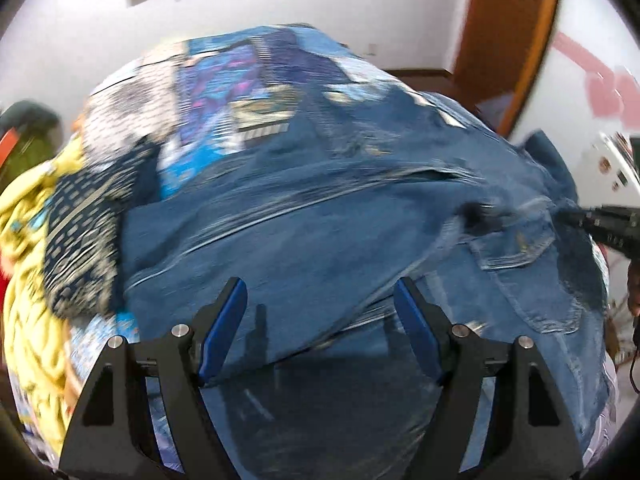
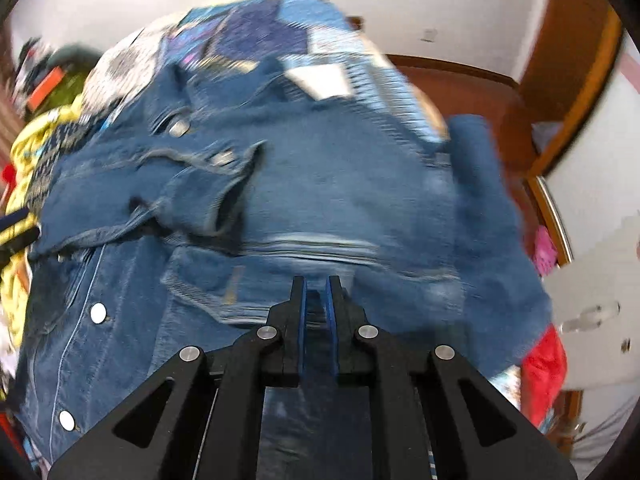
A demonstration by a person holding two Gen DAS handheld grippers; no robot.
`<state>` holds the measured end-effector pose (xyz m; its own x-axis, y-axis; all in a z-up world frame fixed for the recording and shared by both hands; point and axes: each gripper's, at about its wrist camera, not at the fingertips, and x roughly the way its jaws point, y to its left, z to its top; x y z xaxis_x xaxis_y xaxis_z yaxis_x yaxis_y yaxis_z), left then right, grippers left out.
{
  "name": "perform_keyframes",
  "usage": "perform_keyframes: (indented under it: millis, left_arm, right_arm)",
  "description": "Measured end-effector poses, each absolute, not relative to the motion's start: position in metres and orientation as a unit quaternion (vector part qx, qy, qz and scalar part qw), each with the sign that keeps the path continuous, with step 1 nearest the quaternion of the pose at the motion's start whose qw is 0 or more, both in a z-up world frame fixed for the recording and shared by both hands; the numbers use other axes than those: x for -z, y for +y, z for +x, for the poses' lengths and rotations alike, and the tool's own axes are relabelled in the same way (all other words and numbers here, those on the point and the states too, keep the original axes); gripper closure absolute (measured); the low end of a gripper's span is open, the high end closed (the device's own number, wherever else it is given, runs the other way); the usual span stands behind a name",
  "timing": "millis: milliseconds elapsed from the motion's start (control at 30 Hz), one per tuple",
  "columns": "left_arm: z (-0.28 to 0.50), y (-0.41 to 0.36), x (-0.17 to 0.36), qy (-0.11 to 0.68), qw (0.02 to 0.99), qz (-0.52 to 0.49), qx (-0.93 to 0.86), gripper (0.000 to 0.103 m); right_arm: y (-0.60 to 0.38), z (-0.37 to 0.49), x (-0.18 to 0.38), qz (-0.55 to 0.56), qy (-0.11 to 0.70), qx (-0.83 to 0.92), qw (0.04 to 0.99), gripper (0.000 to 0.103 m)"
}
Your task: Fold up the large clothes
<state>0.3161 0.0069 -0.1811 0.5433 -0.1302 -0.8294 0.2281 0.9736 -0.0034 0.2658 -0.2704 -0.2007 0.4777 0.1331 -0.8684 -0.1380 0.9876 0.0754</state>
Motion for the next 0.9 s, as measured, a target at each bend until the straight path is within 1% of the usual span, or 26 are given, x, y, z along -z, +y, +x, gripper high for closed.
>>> perform_keyframes:
  millis: [200, 333, 433, 500, 533, 600, 633, 667, 700, 733, 767, 800, 833, 900]
  left_arm:
    - [0.345, -0.06, 0.205, 0.484, 0.855, 0.114, 0.146, 0.028]
    - [0.366, -0.091, 0.225, 0.495, 0.845, 0.141, 0.142, 0.028]
    - [0.376, -0.101, 0.229, 0.487, 0.85, 0.15, 0.133, 0.029]
    - [0.379, -0.106, 0.228, 0.475, 0.856, 0.156, 0.132, 0.043]
    - [0.38, -0.109, 0.227, 0.465, 0.86, 0.165, 0.13, 0.047]
    - [0.382, -0.111, 0.226, 0.46, 0.861, 0.167, 0.138, 0.071]
    - [0.382, -0.112, 0.224, 0.457, 0.862, 0.166, 0.144, 0.079]
    - [0.381, -0.113, 0.223, 0.455, 0.863, 0.165, 0.146, 0.084]
    - [0.38, -0.114, 0.22, 0.451, 0.865, 0.164, 0.146, 0.087]
    - [0.378, -0.114, 0.216, 0.446, 0.868, 0.16, 0.15, 0.088]
    - [0.377, -0.114, 0.212, 0.444, 0.869, 0.154, 0.154, 0.09]
    - [0.376, -0.115, 0.209, 0.442, 0.871, 0.146, 0.16, 0.091]
    - [0.374, -0.115, 0.204, 0.44, 0.871, 0.137, 0.168, 0.091]
    - [0.372, -0.117, 0.2, 0.443, 0.869, 0.13, 0.178, 0.091]
  right_arm:
    - [-0.328, 0.257, 0.187, 0.03, 0.487, -0.028, 0.873, 0.094]
    - [-0.352, 0.258, 0.198, 0.039, 0.502, -0.007, 0.864, 0.093]
    - [-0.36, 0.262, 0.214, 0.036, 0.517, -0.001, 0.855, 0.093]
    - [-0.363, 0.261, 0.223, 0.035, 0.523, -0.001, 0.851, 0.092]
    - [-0.366, 0.261, 0.227, 0.037, 0.526, -0.003, 0.85, 0.092]
    - [-0.369, 0.26, 0.231, 0.044, 0.52, -0.015, 0.853, 0.092]
    - [-0.371, 0.258, 0.231, 0.047, 0.515, -0.021, 0.856, 0.092]
    - [-0.372, 0.257, 0.231, 0.045, 0.512, -0.026, 0.857, 0.091]
    - [-0.373, 0.256, 0.232, 0.039, 0.51, -0.028, 0.859, 0.089]
    - [-0.375, 0.254, 0.232, 0.028, 0.507, -0.018, 0.861, 0.076]
    - [-0.377, 0.252, 0.232, 0.007, 0.503, 0.014, 0.864, 0.049]
    - [-0.38, 0.251, 0.233, -0.009, 0.5, 0.043, 0.865, 0.033]
    - [-0.383, 0.25, 0.233, -0.022, 0.496, 0.065, 0.866, 0.015]
    - [-0.391, 0.247, 0.234, -0.006, 0.496, 0.054, 0.867, 0.016]
